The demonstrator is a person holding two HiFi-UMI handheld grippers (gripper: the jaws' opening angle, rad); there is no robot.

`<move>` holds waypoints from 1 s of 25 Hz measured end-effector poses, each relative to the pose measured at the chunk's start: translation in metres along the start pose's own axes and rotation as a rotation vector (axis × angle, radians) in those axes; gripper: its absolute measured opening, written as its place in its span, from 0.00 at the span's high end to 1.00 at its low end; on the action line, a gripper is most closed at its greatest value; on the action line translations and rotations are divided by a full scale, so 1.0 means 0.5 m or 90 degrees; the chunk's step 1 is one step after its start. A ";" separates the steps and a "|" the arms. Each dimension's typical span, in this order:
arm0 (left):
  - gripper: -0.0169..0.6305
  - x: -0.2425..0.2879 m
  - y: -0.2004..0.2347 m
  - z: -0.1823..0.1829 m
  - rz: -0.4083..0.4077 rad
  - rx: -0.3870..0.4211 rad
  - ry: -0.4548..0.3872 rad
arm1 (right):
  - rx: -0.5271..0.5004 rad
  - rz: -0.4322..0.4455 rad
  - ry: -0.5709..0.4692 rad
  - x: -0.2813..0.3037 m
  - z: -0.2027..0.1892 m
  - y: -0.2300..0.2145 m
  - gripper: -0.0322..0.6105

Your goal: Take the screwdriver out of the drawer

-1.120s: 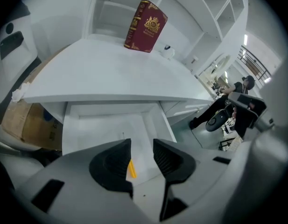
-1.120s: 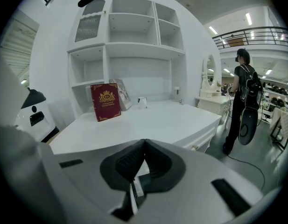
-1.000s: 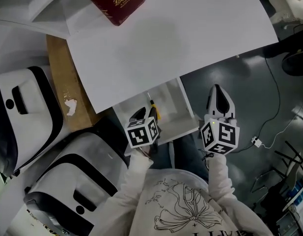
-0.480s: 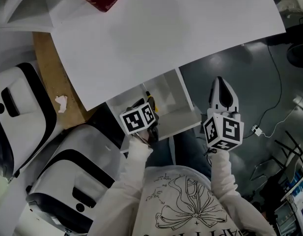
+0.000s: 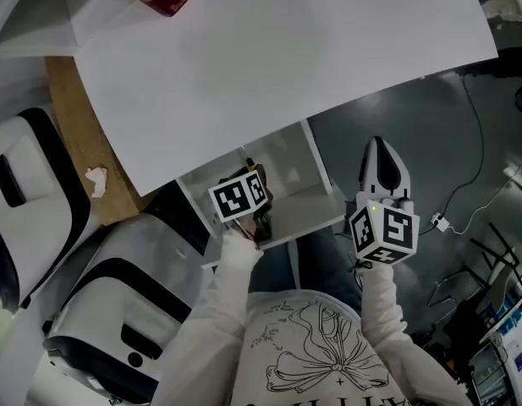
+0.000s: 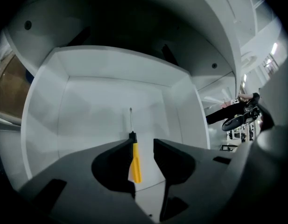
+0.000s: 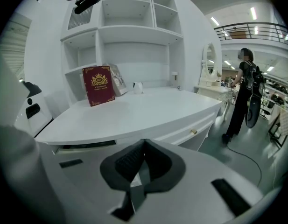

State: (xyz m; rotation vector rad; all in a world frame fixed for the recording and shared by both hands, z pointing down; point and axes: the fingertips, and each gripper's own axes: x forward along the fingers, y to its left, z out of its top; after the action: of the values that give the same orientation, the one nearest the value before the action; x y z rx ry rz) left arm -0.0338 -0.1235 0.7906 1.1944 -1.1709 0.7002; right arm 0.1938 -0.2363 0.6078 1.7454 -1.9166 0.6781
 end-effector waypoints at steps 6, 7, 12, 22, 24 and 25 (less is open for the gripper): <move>0.77 0.028 0.018 -0.002 0.013 -0.025 0.011 | 0.006 0.004 0.010 0.008 -0.016 -0.001 0.95; 0.77 0.033 0.021 -0.001 0.015 -0.029 0.012 | 0.006 0.004 0.012 0.011 -0.019 -0.002 0.95; 0.77 0.053 0.029 0.001 0.028 -0.031 0.022 | 0.009 0.008 0.022 0.026 -0.032 0.001 0.95; 0.83 0.081 0.041 -0.013 0.060 -0.036 0.044 | 0.012 -0.001 0.029 0.035 -0.037 -0.010 0.95; 0.86 0.082 0.045 -0.013 0.064 -0.037 0.042 | 0.012 -0.003 0.029 0.036 -0.038 -0.013 0.95; 0.86 0.082 0.046 -0.013 0.063 -0.037 0.041 | 0.012 -0.004 0.029 0.037 -0.038 -0.014 0.95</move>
State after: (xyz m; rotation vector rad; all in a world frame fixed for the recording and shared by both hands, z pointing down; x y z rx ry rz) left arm -0.0402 -0.1173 0.8372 1.0638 -1.1949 0.7674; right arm 0.1991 -0.2389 0.6345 1.7323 -1.8792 0.7305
